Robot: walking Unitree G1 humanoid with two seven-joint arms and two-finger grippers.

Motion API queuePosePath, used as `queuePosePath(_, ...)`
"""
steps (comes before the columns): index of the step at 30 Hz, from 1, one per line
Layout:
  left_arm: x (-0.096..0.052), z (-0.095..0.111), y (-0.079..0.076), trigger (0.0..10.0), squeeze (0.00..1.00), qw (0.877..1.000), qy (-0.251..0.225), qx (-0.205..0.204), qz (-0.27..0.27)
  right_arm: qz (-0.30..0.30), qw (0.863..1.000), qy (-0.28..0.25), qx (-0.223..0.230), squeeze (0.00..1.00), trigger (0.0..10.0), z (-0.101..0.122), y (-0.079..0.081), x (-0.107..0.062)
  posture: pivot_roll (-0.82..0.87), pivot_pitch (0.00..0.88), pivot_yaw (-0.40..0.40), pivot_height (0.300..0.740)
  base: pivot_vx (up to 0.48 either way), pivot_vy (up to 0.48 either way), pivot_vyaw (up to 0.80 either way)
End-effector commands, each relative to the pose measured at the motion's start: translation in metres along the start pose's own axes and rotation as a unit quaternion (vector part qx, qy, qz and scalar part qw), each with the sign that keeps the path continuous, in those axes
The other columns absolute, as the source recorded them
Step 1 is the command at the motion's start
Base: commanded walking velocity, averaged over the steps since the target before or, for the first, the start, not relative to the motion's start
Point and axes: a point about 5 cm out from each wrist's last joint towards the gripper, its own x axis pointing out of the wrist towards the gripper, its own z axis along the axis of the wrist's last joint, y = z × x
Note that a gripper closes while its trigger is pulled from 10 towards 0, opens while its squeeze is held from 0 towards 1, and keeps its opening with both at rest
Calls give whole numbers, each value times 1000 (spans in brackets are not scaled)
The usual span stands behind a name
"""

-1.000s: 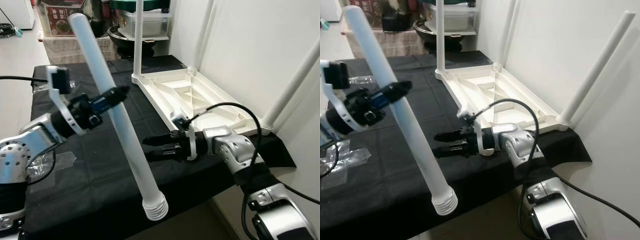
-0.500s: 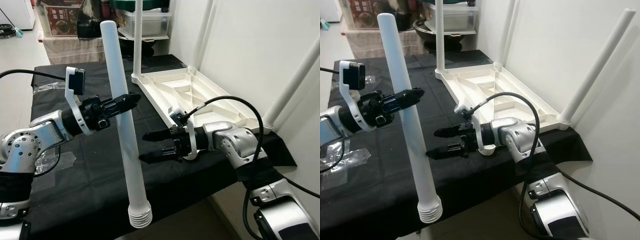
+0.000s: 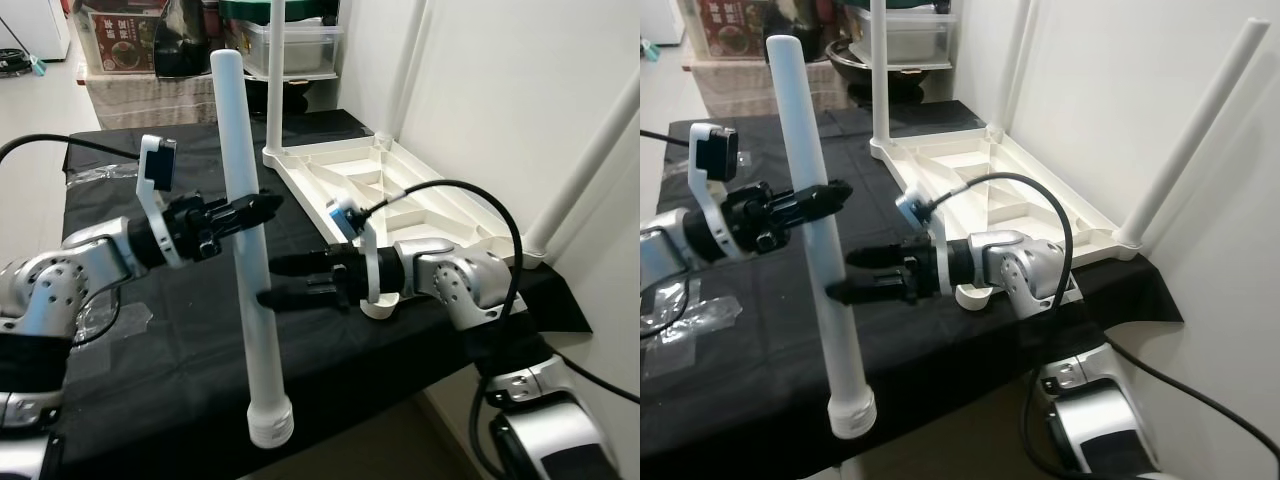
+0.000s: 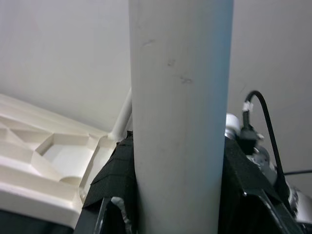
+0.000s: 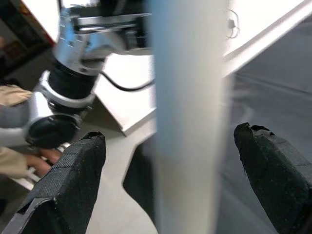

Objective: Building children table

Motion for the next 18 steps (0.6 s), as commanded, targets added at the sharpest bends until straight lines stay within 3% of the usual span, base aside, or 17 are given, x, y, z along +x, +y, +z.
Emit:
queuePosePath(1,4,3,-1,10000,0,1000,-8,7,-7,-1,1000,-11,5,0,10000,0,3,1,35,0,-66,740,0,0,0)
queuePosePath(15,8,8,0,10000,0,999,-27,13,-14,-51,998,-34,29,0,10000,-25,0,21,36,0,-69,740,0,0,0)
queuePosePath(16,9,7,1,10000,0,999,-26,12,-15,-70,997,-35,23,0,4118,-30,-3,25,32,0,-65,740,0,0,0)
queuePosePath(17,10,6,1,10000,0,999,-26,11,-17,-83,996,-35,19,0,0,-33,-4,27,32,0,-65,740,0,0,0)
queuePosePath(18,10,6,1,10000,0,999,-26,11,-17,-83,996,-35,19,0,0,-33,-4,27,32,0,-65,740,0,0,0)
